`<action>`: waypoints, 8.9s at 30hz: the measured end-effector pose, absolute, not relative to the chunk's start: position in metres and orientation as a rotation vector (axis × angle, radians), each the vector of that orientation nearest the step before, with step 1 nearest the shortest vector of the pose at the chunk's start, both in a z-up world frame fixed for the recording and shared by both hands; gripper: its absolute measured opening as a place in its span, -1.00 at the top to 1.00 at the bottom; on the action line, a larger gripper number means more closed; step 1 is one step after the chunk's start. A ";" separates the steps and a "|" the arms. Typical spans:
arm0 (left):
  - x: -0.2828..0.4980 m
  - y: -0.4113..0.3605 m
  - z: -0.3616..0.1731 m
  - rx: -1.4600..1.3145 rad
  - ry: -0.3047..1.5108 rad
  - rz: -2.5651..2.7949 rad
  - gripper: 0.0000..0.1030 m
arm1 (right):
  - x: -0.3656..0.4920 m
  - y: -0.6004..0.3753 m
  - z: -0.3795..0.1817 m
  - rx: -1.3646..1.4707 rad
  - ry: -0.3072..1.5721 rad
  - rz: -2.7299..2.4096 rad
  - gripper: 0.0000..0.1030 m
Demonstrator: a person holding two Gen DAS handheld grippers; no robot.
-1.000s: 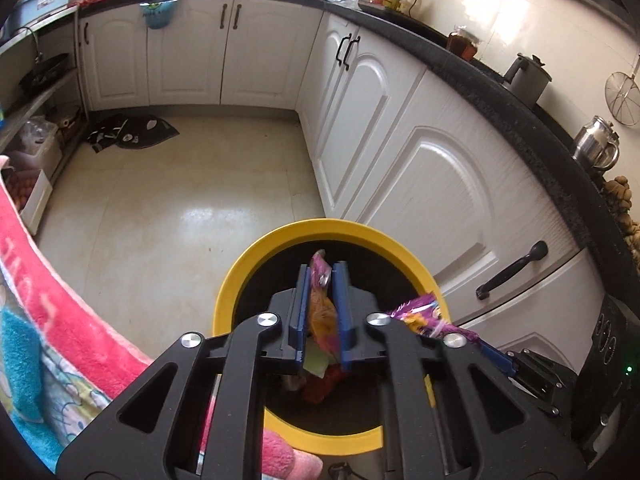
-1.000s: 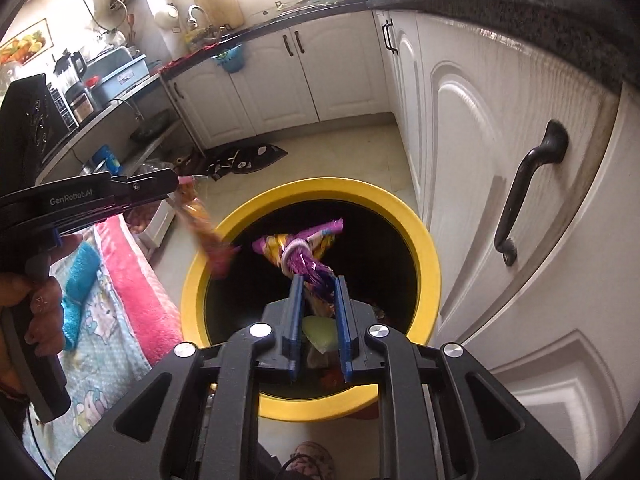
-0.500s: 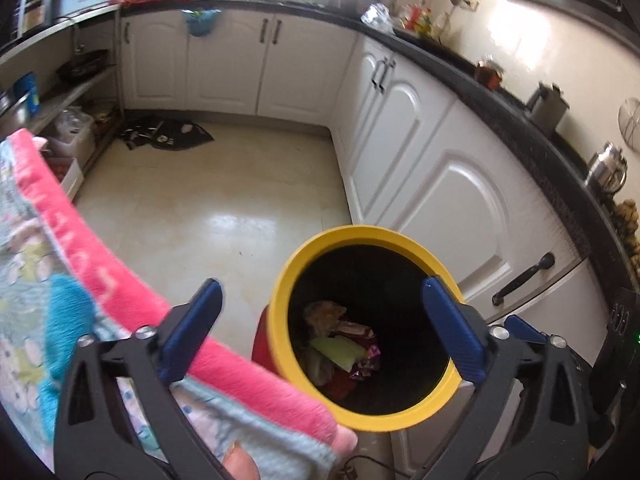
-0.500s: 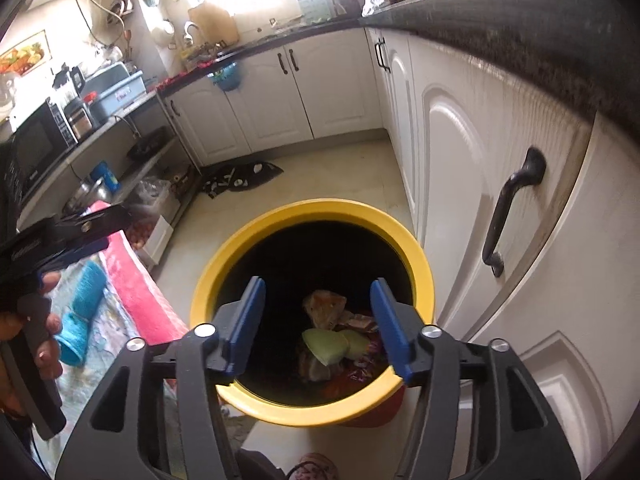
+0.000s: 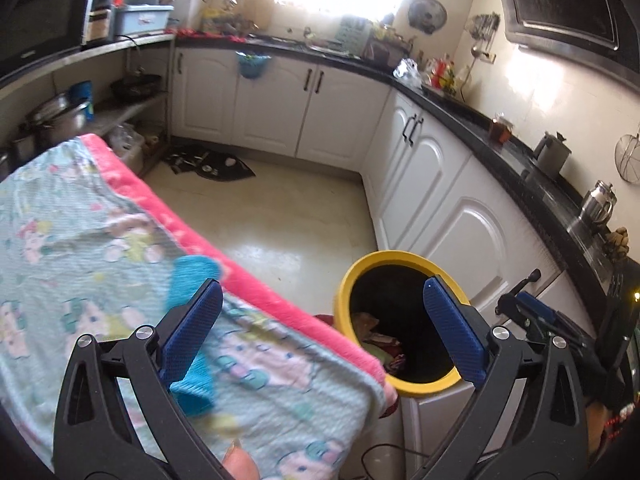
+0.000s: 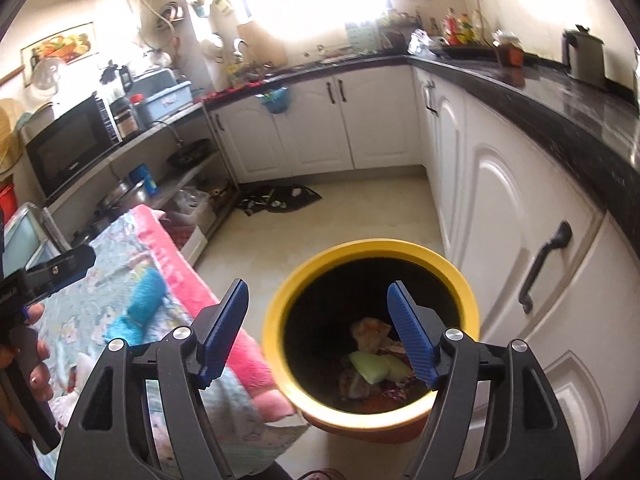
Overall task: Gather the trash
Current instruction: 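Move both open tools back over the bed toward the blue cloth, then grasp the blue cloth with the right tool while the left tool grasps the brown chocolate bar, then lift the blue cloth and chocolate bar and carry them over the bin, then open both tools to drop the cloth and chocolate bar into the bin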
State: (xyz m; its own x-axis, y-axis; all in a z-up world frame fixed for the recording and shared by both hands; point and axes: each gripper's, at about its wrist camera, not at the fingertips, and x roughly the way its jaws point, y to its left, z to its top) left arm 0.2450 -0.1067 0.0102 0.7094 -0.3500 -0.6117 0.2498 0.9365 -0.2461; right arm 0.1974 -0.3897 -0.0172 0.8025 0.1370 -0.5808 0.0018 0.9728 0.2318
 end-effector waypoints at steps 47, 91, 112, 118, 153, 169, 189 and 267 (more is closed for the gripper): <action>0.083 0.085 0.050 -0.150 0.522 0.041 -0.79 | 0.124 -0.188 0.046 0.033 0.568 0.563 -0.79; 0.080 0.126 -0.101 -0.369 0.960 -0.016 -0.29 | 0.223 -0.128 -0.062 -0.051 0.861 0.482 -0.80; 0.076 0.139 -0.112 -0.369 1.005 -0.016 0.64 | 0.266 -0.119 -0.106 0.003 1.003 0.465 0.52; 0.070 0.140 -0.110 -0.359 1.012 -0.025 0.71 | 0.256 -0.125 -0.095 -0.020 0.961 0.495 0.74; 0.049 0.127 -0.012 -0.272 0.772 0.036 0.73 | 0.149 -0.142 0.017 -0.081 0.665 0.733 0.75; 0.112 0.053 0.037 -0.185 0.672 -0.144 0.73 | 0.147 -0.199 0.060 -0.013 0.542 0.620 0.75; 0.167 -0.029 0.060 -0.119 0.631 -0.335 0.73 | 0.152 -0.280 0.073 0.055 0.481 0.406 0.75; 0.313 -0.205 -0.027 -0.018 0.852 -0.514 -0.52 | 0.217 -0.435 -0.076 0.289 0.785 -0.005 -0.03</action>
